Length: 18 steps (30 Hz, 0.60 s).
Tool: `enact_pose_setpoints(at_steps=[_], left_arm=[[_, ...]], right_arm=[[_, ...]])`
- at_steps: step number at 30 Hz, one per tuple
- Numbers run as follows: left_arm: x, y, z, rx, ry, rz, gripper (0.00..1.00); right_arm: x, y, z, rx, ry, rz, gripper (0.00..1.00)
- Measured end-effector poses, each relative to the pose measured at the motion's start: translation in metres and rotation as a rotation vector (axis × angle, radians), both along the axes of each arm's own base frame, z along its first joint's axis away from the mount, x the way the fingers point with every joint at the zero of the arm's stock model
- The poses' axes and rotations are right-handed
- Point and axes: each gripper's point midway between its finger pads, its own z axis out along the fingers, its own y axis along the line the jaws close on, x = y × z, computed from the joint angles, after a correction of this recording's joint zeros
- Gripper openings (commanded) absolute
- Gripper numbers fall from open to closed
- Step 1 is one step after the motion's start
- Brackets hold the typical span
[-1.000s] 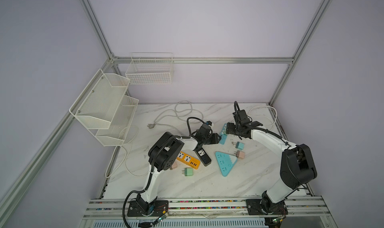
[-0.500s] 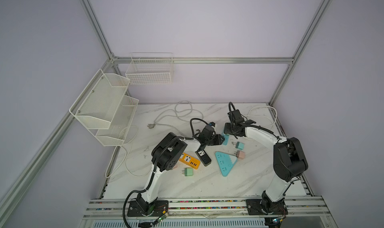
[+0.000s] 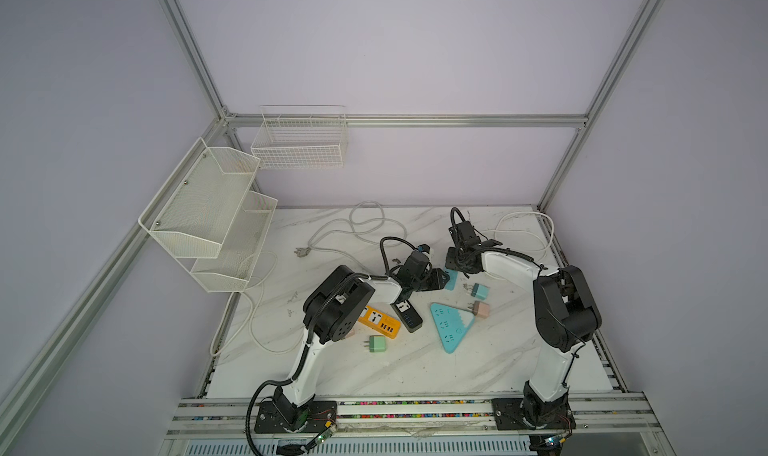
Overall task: Pull the plug off the socket
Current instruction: 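Pull the green plug from the strip with the right gripper while the left holds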
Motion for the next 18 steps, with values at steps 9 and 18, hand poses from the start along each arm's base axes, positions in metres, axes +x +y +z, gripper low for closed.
enact_pose_setpoints(at_steps=[9,18], left_arm=[[0.0009,0.0008,-0.0011,0.010,0.017,0.021,0.38],[0.0018,0.0011,-0.0019,0.023,0.022,0.041,0.38]], right_arm=[[0.0007,0.0010,-0.0120,-0.006,0.017,-0.007,0.32],[0.0001,0.0038,-0.0116,-0.012,0.013,-0.008,0.27]])
